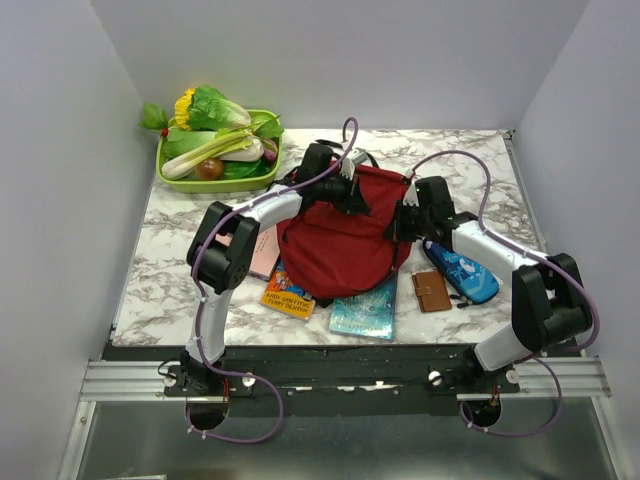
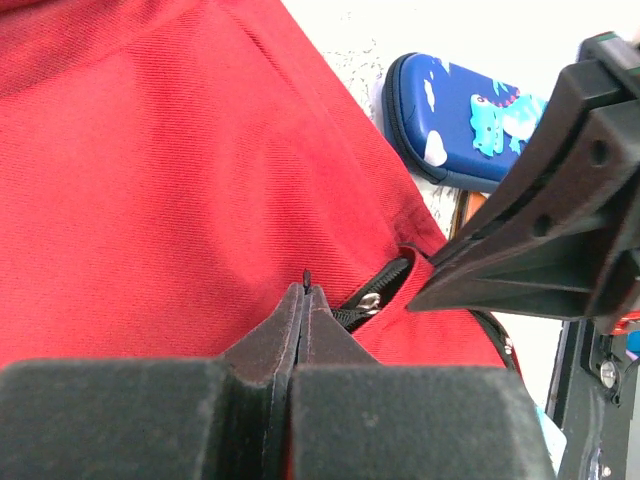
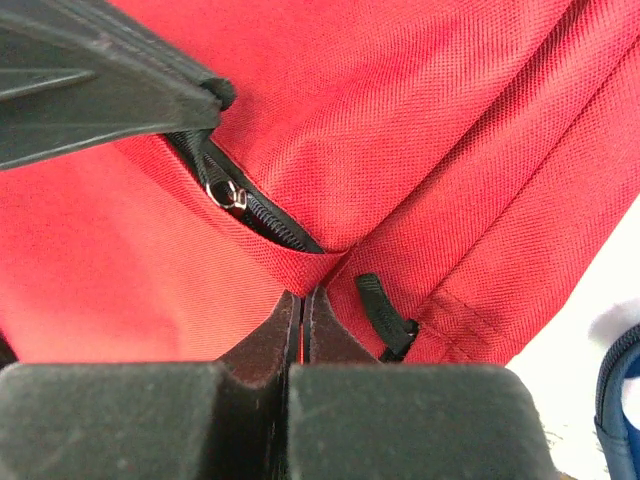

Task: Pack the student bag
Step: Unzip the student bag at the center of the board.

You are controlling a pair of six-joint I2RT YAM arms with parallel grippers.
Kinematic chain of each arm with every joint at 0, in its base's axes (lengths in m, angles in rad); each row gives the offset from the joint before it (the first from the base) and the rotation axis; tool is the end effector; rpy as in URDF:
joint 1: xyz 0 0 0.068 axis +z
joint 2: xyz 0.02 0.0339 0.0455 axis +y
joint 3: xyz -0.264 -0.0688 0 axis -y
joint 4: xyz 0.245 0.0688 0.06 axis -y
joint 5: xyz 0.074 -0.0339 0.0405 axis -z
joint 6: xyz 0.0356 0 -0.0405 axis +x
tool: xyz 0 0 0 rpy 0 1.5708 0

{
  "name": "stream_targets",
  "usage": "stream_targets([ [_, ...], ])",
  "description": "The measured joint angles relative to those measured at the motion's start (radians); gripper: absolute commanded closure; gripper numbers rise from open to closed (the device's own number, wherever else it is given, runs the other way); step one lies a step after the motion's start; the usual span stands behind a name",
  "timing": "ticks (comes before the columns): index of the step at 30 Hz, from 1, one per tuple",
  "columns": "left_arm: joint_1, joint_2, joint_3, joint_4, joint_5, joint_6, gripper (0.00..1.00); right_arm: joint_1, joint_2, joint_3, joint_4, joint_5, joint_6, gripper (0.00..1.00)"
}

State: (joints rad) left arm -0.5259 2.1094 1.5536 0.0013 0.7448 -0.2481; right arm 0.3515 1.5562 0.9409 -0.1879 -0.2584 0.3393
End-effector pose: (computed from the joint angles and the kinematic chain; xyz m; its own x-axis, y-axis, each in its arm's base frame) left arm 0.4033 -0.2620 0.2091 -0.6544 0.1711 -0.7365 0.7291 0.4009 -0.5547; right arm 0.3031 0.1208 0.2070 -0.8033 0.0481 -0.5936 -0.2461 0.8808 0.4045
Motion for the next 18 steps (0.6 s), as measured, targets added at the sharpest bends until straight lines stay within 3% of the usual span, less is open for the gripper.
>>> stream_targets([
  [10,-0.001,0.000,-0.002,-0.003,-0.007,0.021,1.00,0.000,-0.079,-0.048,-0.016,0.019,-0.001,0.99],
  [18,0.121,-0.002,0.044,-0.179,-0.061,0.116,1.00,-0.002,-0.092,-0.064,-0.023,0.035,-0.008,0.99],
])
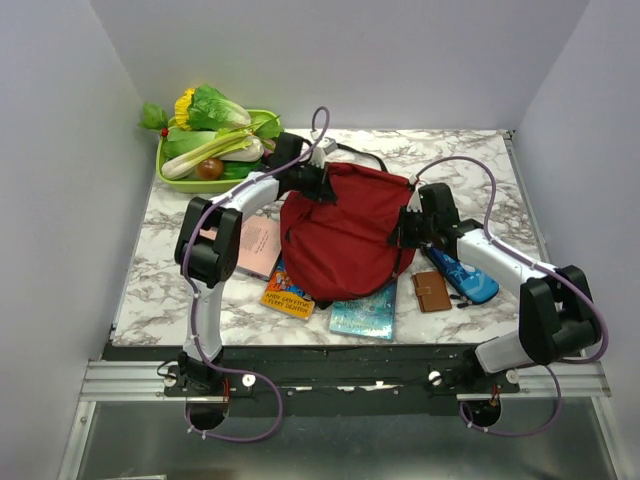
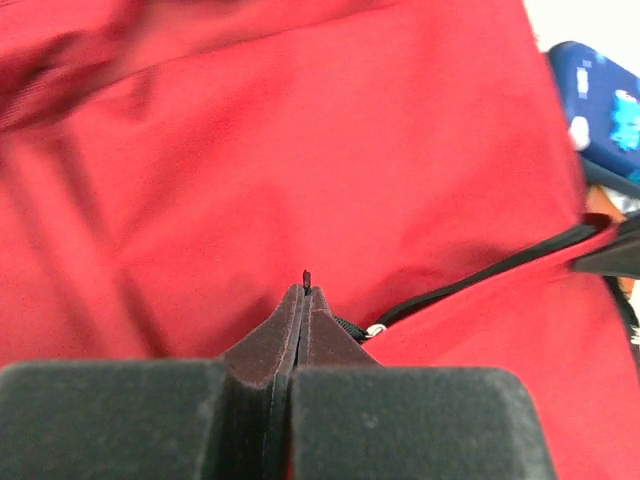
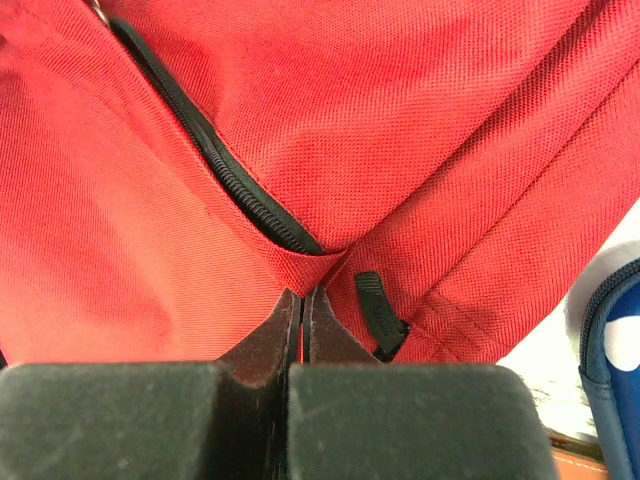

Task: Pack the student bag
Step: Unzip the student bag at the center of the board.

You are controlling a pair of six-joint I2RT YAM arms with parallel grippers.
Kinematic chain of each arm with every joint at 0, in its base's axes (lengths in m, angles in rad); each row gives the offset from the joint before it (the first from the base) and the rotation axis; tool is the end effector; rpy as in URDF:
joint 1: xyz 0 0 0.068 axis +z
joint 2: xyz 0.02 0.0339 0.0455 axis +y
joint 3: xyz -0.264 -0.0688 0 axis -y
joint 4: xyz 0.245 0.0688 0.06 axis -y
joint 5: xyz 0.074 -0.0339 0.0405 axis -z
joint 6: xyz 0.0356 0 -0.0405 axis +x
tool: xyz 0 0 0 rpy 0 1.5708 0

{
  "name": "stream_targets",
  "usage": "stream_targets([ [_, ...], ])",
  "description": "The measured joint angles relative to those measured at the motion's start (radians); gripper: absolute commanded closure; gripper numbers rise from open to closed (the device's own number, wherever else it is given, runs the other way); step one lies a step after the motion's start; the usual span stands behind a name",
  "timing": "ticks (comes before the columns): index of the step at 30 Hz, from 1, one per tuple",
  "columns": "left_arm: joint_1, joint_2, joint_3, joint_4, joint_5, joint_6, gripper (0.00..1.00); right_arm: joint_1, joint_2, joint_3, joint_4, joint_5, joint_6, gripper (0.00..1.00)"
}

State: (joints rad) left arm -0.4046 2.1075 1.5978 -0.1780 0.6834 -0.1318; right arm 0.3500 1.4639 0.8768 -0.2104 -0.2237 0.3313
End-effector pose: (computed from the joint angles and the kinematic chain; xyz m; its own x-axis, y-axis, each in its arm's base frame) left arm 0.4293 -0.2083 0.2087 -0.6775 0.1793 -0.7133 0.6705 0.5491 -0.4989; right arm 0.2838 0.1120 0.2124 -0.7918 0.0486 -0.6089 -0.2352 0.8957 0.3773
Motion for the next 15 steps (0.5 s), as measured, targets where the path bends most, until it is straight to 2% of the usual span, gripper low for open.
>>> stream_targets([
  [4,0.070,-0.002,0.038,-0.077,-0.045,0.051,1.00,-0.001,-0.024,-0.026,0.000,0.003,-0.001,0.99],
  [9,0.105,-0.029,0.045,-0.150,-0.071,0.117,1.00,-0.003,-0.031,-0.032,0.005,0.003,-0.006,0.99],
  [11,0.104,-0.042,0.045,-0.170,-0.072,0.141,0.71,-0.003,-0.030,-0.031,0.005,0.003,-0.011,0.86],
  [12,0.104,-0.045,0.045,-0.174,-0.072,0.146,0.60,-0.003,-0.028,-0.029,0.005,0.002,-0.012,0.67],
  [13,0.104,-0.048,0.051,-0.182,-0.072,0.151,0.45,-0.003,-0.021,-0.019,-0.002,0.001,-0.020,0.59],
  [15,0.103,-0.047,0.077,-0.198,-0.068,0.150,0.37,-0.003,-0.004,0.005,-0.017,-0.003,-0.026,0.47],
])
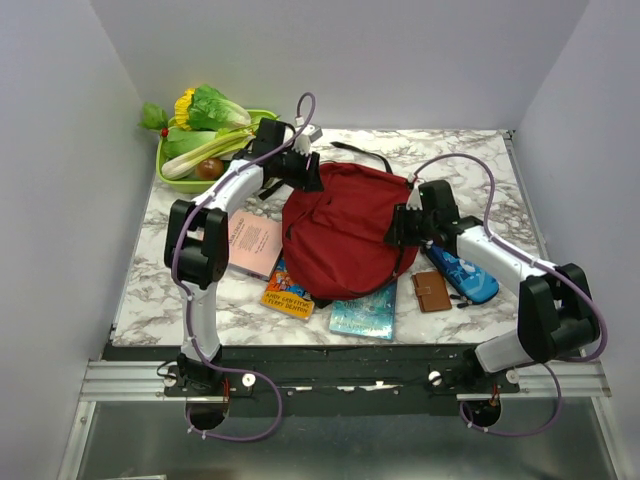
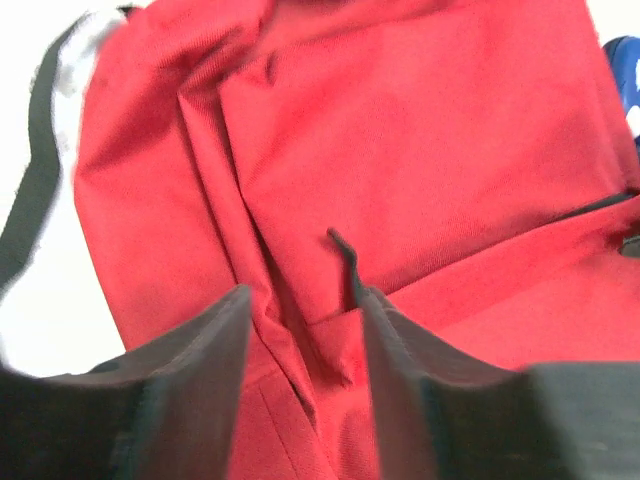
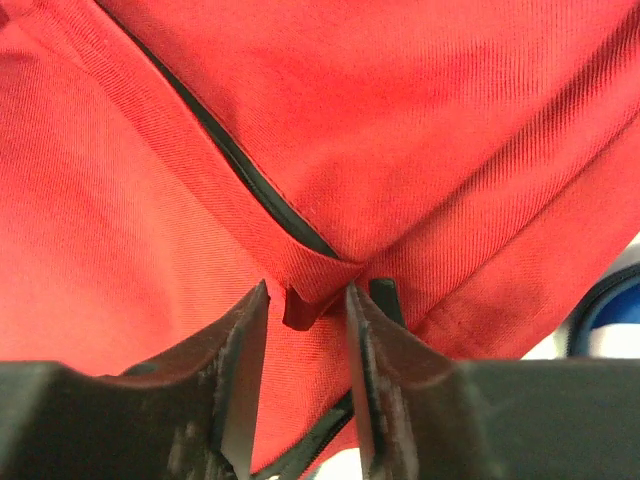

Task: Pack the student bag
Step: Unzip the student bag at the center of the board.

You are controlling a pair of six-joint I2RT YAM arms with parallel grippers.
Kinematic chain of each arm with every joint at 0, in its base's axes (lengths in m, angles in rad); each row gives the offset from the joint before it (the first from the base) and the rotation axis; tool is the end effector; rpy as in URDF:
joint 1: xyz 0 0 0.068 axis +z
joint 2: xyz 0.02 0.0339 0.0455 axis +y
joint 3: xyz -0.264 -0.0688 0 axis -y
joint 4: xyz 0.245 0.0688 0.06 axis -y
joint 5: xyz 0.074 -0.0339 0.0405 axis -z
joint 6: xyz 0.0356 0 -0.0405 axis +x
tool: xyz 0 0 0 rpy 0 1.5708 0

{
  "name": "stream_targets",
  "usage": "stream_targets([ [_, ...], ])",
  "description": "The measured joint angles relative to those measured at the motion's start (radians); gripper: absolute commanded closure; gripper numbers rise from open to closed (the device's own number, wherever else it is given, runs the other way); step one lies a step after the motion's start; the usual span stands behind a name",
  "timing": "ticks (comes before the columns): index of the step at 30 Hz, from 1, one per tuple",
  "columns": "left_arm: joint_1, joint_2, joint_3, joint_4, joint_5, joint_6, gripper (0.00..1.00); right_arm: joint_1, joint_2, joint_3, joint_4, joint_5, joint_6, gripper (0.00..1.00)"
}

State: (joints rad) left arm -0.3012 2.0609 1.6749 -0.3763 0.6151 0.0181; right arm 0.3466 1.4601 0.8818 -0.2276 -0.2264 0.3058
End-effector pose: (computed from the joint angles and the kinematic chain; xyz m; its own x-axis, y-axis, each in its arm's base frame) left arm 0.4412 -0.1586 0.2386 -0.6478 0.2167 -0.7303 0.6527 0.6523 -0.3853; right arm 0.2833 0.1108 0.2138 -0.7907 0.0263 -0.6116 -0.2508 0.8974 0.3629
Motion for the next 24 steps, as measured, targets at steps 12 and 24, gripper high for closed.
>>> stream_targets([
  [12,-0.157,0.039,0.137,0.123,0.106,0.010,0.30,-0.002,-0.024,0.051,-0.056,-0.027,-0.016,0.41],
  [24,-0.189,0.113,-0.010,0.113,0.100,0.240,0.33,-0.011,-0.159,0.042,-0.177,0.042,-0.006,0.36],
])
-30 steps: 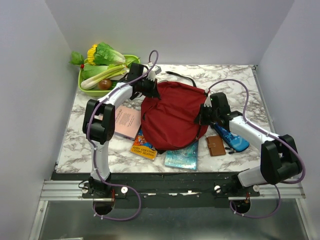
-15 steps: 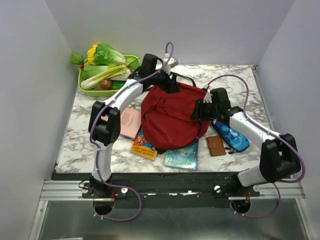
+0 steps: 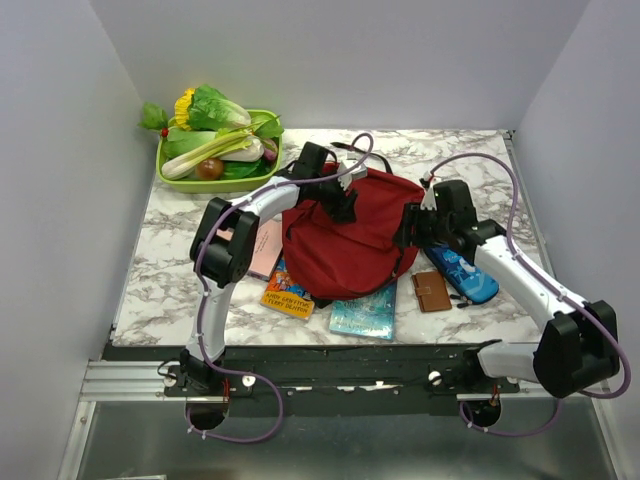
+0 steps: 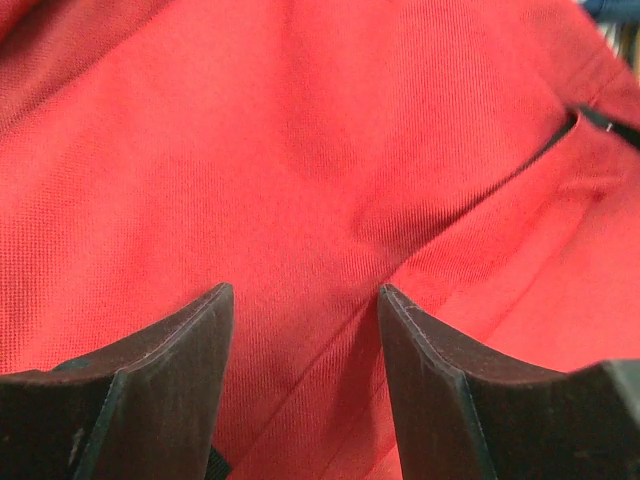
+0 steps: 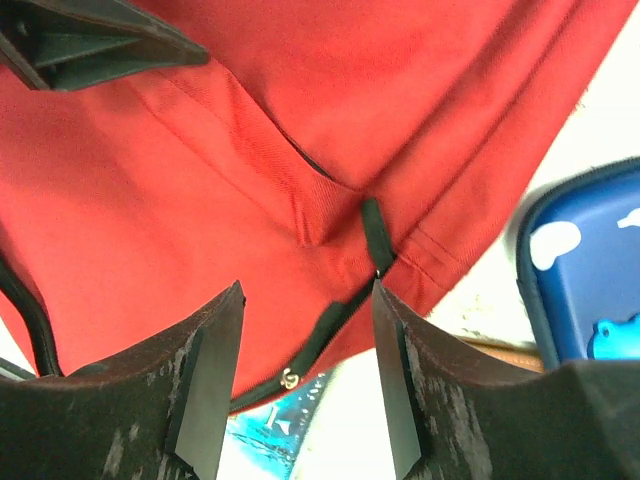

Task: Pack the student bag
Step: Unzip the student bag at the center of the board.

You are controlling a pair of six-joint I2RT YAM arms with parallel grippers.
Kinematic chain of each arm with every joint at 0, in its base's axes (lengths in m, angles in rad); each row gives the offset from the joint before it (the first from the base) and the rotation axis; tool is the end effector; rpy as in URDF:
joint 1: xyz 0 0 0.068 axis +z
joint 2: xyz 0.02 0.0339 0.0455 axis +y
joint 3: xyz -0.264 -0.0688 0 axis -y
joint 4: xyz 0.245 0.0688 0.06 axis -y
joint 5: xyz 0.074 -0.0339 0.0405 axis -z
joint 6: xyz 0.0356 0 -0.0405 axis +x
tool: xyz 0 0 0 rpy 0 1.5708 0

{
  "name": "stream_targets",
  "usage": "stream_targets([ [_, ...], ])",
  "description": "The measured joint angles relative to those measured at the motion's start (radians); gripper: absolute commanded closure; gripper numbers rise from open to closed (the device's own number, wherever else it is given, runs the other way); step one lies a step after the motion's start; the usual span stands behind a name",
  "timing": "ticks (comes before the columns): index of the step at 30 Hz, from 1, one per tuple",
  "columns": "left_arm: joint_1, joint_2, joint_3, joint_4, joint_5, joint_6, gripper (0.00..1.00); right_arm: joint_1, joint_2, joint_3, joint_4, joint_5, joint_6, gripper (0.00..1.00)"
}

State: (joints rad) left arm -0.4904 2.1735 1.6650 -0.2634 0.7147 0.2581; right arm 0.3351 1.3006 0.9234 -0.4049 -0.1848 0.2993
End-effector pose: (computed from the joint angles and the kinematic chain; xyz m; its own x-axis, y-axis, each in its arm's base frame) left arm 0.4170 -0.2491 0.1937 -0.3984 0.4312 -0.8095 0.9016 0.3465 -0.2591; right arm 0.2592 0.0972 0.2566 -0.7676 0.0396 -0.6397 -0.2303 0.9144 0.3329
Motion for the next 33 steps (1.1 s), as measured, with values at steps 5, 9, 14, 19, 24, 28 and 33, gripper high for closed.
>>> stream_targets([
  [5,0.005,-0.010,-0.011,-0.112,0.000,0.208,0.33,-0.004,-0.066,-0.062,-0.042,0.027,0.024,0.35],
  [9,0.004,-0.032,-0.039,-0.174,0.000,0.328,0.34,-0.008,-0.060,-0.073,-0.063,0.037,0.034,0.35],
  [14,0.000,-0.055,-0.043,-0.229,0.000,0.413,0.37,-0.011,0.032,-0.010,-0.062,0.047,0.024,0.35],
  [19,-0.003,-0.086,-0.083,-0.249,0.001,0.446,0.38,-0.021,0.201,0.154,-0.031,0.078,0.005,0.36],
  [24,-0.003,-0.139,-0.153,-0.255,0.001,0.460,0.38,-0.021,0.341,0.281,0.010,0.095,-0.006,0.40],
  [28,-0.001,-0.164,-0.161,-0.254,0.011,0.400,0.36,-0.021,0.404,0.303,0.032,0.087,-0.006,0.46],
  [33,0.010,-0.172,-0.132,-0.145,0.022,0.205,0.35,0.001,0.422,0.302,0.051,0.041,-0.012,0.48],
])
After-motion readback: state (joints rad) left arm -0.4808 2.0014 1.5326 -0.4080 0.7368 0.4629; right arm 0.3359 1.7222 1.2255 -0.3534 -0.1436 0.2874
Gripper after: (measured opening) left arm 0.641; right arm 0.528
